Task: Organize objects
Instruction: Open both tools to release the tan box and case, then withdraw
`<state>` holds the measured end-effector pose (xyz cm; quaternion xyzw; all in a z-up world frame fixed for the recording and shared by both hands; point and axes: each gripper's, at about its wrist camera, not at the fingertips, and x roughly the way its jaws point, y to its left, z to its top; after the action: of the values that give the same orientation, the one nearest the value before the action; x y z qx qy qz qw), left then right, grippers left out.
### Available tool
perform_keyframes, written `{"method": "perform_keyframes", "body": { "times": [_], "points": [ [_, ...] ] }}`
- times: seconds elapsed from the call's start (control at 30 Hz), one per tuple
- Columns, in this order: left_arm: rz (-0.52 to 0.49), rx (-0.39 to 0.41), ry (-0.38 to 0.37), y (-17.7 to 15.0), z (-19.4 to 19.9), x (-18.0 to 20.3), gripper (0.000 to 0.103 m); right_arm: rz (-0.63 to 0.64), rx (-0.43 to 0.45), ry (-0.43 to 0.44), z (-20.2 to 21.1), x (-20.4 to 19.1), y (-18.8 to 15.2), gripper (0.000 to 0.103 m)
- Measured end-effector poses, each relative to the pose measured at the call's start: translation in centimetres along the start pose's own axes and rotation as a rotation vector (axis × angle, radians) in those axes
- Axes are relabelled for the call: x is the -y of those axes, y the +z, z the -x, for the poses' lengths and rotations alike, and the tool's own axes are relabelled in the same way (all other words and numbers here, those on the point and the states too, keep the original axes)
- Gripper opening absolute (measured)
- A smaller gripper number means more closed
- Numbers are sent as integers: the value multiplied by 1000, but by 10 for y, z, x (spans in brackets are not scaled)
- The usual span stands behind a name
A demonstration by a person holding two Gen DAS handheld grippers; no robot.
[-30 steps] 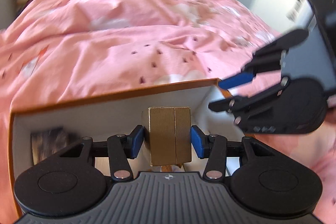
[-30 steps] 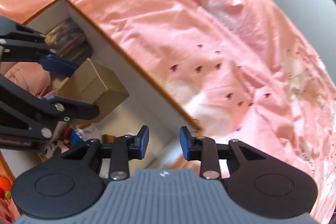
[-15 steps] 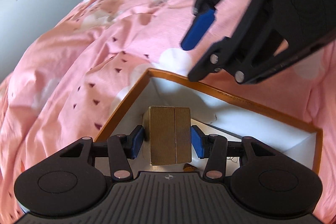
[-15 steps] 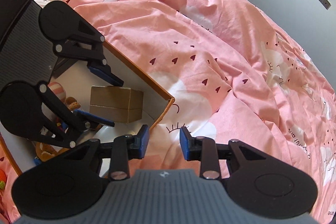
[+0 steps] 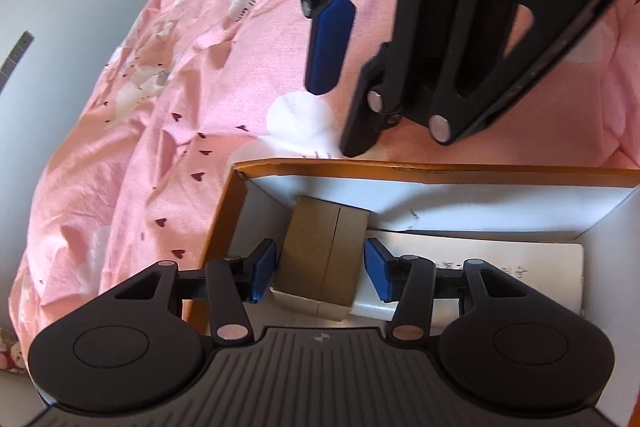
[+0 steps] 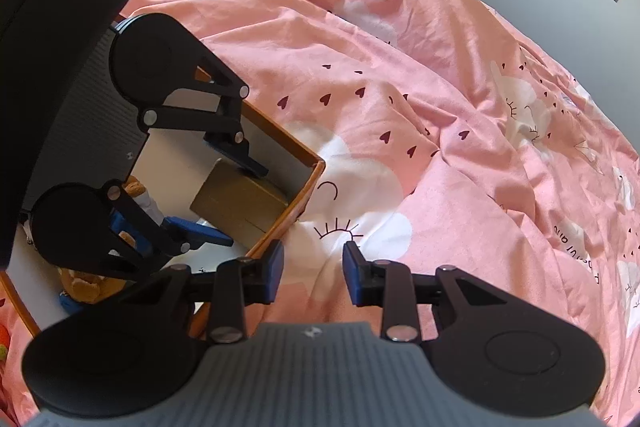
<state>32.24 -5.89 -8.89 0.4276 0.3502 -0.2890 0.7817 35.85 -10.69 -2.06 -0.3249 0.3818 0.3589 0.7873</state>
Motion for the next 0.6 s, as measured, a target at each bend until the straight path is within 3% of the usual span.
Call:
{"method": "perform_keyframes", "body": {
  "times": [0.23,0.43,0.6],
  "points": [
    [30,-11,16,-3,9,-2,58,-11,-6,-6,0,-1,0,35],
    [302,-113,-48,-18,12,-25,57,-8,-20,-5,0,-5,-1,35],
    [453,-137,-97,-28,9,-37,29,-1,-26,-12,0,-8,1,35]
  ]
}}
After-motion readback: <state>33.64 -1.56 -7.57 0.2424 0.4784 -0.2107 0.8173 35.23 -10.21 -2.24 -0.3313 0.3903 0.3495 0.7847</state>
